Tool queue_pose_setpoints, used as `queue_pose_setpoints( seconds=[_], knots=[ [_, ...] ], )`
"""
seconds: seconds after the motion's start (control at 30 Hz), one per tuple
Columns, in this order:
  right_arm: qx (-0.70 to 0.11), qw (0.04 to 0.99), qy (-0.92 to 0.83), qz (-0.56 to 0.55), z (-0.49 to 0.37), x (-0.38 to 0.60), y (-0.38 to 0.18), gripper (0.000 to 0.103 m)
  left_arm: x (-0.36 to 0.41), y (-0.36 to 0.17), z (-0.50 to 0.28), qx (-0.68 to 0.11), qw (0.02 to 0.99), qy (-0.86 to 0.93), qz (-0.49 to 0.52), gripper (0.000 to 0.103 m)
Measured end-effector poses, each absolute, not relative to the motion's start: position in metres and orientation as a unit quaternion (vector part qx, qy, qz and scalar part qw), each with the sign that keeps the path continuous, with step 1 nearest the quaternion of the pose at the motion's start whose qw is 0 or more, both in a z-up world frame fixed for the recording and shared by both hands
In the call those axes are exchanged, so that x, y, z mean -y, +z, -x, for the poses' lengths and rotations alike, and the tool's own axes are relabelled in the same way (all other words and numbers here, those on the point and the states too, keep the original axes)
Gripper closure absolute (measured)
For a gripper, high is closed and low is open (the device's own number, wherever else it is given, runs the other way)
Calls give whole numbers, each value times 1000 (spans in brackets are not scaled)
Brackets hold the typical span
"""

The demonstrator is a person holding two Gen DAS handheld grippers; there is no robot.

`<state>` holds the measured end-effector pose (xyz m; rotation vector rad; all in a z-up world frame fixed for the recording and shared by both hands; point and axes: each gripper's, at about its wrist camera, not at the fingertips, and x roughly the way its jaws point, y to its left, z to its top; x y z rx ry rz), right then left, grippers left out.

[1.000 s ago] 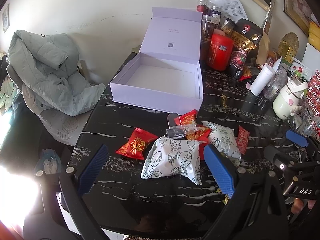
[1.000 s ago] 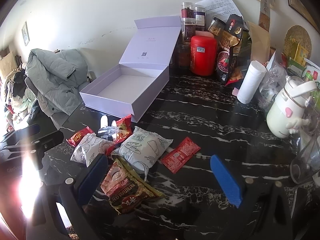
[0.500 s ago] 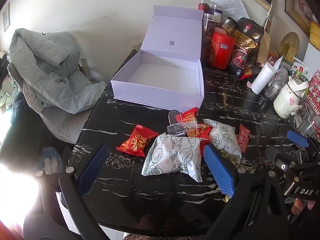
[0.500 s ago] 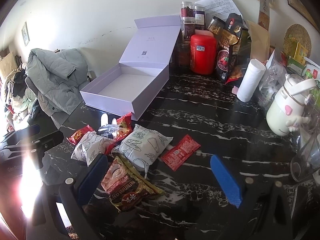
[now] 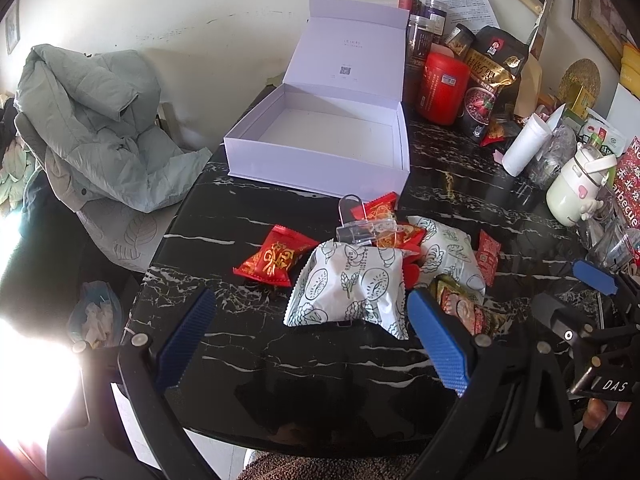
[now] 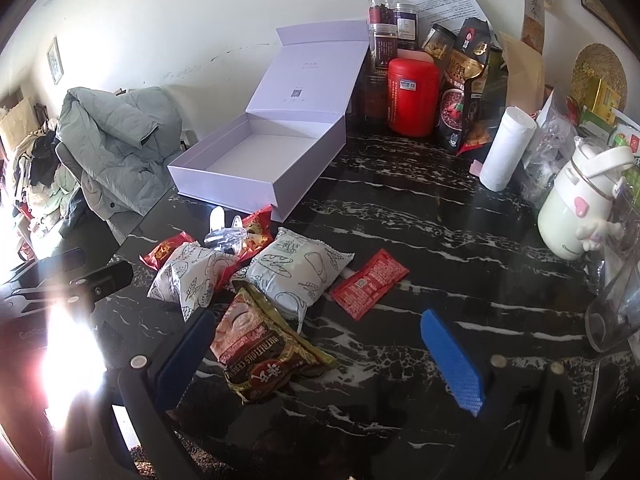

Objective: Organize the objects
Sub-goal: 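Move both grippers toward the snack bags on the table, then grasp the white line-drawing snack bag with the left gripper while the right grasps the cereal bag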

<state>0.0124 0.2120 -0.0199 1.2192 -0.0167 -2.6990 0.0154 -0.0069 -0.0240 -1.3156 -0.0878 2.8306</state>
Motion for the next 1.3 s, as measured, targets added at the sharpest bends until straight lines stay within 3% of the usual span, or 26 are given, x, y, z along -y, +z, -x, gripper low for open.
queue_pose_setpoints(
  seconds=[1.3],
  knots=[
    [35, 213, -822, -527, 25, -198, -99, 0, -12, -82, 41, 33, 125, 864, 486, 6]
  ],
)
